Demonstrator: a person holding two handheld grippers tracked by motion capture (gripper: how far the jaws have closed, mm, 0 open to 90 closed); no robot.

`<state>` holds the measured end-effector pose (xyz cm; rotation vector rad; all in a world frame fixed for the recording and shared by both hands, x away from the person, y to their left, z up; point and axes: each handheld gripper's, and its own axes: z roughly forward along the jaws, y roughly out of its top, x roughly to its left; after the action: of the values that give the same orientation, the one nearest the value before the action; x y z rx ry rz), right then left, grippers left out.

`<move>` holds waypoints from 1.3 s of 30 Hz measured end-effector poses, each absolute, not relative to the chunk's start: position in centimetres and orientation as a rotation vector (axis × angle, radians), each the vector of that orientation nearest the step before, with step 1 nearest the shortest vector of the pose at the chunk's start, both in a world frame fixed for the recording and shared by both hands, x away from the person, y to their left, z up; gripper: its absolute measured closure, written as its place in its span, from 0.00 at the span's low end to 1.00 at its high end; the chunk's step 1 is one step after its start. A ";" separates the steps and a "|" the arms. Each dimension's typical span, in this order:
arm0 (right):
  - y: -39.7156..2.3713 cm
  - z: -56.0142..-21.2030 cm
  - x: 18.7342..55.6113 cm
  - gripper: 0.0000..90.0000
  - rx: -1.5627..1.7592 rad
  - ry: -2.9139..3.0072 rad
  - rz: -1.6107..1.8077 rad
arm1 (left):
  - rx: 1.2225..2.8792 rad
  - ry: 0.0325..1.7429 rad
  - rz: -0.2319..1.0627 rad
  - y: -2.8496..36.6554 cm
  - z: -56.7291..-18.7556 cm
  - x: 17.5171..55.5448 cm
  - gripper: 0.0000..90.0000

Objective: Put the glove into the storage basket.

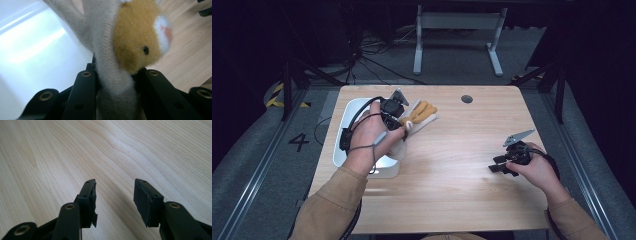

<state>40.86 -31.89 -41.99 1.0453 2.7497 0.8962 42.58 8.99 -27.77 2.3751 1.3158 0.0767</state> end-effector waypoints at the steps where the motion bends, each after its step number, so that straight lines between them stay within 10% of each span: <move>1: -31.8 -42.0 40.9 0.60 1.038 2.753 0.899 | 2.372 1.323 0.078 9.4 -27.8 42.6 0.82; 39: -31.5 -42.4 41.1 0.59 1.045 2.775 0.878 | 2.175 1.725 0.042 16.8 -33.6 46.9 0.81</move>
<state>41.12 -31.50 -42.41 1.0447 2.7748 0.8782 46.92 16.79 -33.63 2.1746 1.7245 0.0417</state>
